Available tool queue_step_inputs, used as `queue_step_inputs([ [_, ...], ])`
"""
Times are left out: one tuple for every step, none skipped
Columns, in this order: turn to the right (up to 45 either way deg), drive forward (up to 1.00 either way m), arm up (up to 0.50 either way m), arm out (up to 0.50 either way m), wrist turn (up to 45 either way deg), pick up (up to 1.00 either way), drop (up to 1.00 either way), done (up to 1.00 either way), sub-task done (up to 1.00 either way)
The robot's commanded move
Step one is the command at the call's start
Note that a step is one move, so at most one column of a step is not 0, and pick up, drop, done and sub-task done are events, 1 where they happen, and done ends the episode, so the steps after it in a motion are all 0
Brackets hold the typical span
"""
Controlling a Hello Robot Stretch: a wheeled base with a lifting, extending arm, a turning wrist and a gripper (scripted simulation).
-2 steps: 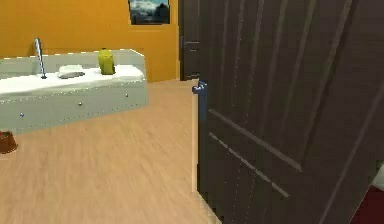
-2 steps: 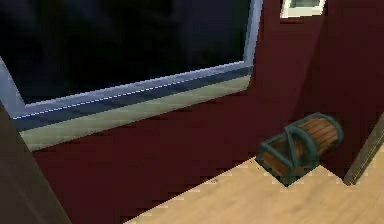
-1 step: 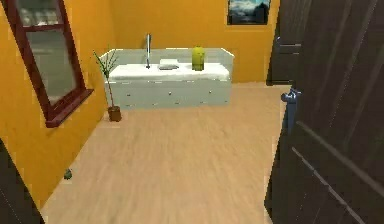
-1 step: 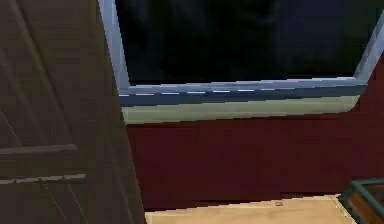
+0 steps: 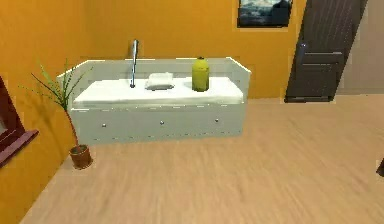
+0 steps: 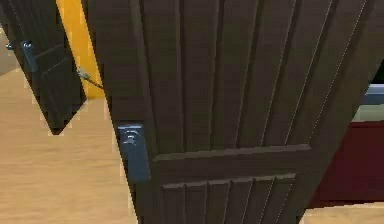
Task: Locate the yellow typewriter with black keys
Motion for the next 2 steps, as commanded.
queue_step_inputs([
  [0.0,0.35,0.00,0.00,0.0,0.00,0.00,0.00,0.00],
  [42.0,0.00,0.00,0.00,0.0,0.00,0.00,0.00,0.00],
])
